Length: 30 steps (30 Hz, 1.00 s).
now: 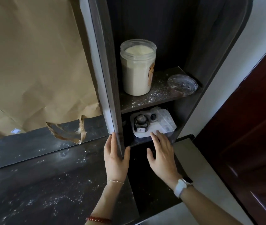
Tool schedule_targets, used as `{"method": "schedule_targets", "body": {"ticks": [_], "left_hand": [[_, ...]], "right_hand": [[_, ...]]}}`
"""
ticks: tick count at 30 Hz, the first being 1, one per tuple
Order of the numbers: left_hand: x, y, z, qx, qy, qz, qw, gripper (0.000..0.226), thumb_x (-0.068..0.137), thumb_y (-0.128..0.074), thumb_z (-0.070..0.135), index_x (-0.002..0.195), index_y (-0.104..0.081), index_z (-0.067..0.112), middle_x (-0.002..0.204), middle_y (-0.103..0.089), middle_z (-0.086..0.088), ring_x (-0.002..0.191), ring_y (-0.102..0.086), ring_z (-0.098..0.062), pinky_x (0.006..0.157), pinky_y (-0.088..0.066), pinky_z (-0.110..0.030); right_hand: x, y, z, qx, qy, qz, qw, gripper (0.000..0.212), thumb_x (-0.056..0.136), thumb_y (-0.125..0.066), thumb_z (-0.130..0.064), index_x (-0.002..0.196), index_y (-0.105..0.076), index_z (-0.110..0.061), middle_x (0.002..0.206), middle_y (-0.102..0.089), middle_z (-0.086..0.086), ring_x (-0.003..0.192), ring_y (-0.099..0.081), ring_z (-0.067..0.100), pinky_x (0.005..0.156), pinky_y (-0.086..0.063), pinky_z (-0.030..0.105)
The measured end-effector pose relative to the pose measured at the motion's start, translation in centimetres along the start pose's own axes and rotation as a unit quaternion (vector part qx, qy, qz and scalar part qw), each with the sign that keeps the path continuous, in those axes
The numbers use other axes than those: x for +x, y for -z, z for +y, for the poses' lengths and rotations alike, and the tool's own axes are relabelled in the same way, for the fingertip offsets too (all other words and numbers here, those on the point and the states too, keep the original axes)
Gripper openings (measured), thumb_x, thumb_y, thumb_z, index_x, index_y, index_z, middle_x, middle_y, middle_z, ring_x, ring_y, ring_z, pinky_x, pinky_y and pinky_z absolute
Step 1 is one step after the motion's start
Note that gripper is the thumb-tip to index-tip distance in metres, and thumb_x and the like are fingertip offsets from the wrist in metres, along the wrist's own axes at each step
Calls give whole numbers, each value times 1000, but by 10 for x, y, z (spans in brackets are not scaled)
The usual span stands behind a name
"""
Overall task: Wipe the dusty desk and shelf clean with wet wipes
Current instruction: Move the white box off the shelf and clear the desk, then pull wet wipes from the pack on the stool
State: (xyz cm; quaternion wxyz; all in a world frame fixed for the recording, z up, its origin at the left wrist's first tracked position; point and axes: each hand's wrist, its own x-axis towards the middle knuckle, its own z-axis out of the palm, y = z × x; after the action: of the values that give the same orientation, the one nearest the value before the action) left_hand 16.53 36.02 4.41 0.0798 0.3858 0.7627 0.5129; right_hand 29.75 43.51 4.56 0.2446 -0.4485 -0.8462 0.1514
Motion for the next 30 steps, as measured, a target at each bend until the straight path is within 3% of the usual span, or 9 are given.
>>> {"method": "schedule_targets", "body": {"ticks": [3,5,8,15,18,22,30], "left_hand": [[-41,-6,-10,41,21,-46,998,60,78,-50,43,130,-44,13,132,-45,-18,123,-42,-31,101,-34,-41],[-64,-16,-17,118,24,-147,982,60,79,-40,49,129,-47,16,135,-45,-14,124,-41,-32,101,-34,-45],[-86,-37,-15,206,0,-302,931,52,86,-43,44,132,-43,20,140,-40,-7,130,-33,-28,105,-28,-45],[-167,-126,46,246,-154,-526,799,46,92,-42,33,135,-37,19,142,-37,-5,129,-34,-24,105,-29,-41],[-227,-160,82,209,-239,-581,750,48,90,-42,35,132,-42,14,139,-43,-10,126,-38,-29,103,-33,-42],[-323,-202,130,207,-318,-646,662,54,88,-34,42,135,-38,16,141,-39,-7,131,-32,-24,107,-28,-38],[-523,-257,234,185,-462,-685,532,42,91,-44,28,130,-43,13,136,-43,-9,122,-40,-27,100,-34,-38]], "right_hand": [[-65,-1,34,6,-84,-15,996,51,85,-38,-38,127,-50,-12,129,-55,13,125,-45,32,99,-40,50],[-107,7,59,-19,-167,-37,985,50,83,-36,-38,116,-60,-9,117,-63,13,116,-53,34,94,-43,52],[-167,29,91,-57,-279,-63,957,50,79,-34,-37,102,-67,-7,101,-69,16,103,-60,37,86,-45,52],[-304,99,136,-34,-516,28,855,32,91,-51,-20,121,-57,-10,124,-58,10,121,-47,28,105,-30,43],[-371,122,148,-23,-594,73,801,32,91,-50,-21,122,-56,-13,125,-58,8,121,-46,27,104,-32,41],[-468,155,169,-14,-667,134,732,33,90,-49,-23,118,-59,-11,121,-61,10,116,-50,31,99,-36,42],[-639,233,197,-13,-764,197,615,34,90,-52,-19,122,-56,-8,122,-59,15,115,-50,34,97,-35,39]]}}
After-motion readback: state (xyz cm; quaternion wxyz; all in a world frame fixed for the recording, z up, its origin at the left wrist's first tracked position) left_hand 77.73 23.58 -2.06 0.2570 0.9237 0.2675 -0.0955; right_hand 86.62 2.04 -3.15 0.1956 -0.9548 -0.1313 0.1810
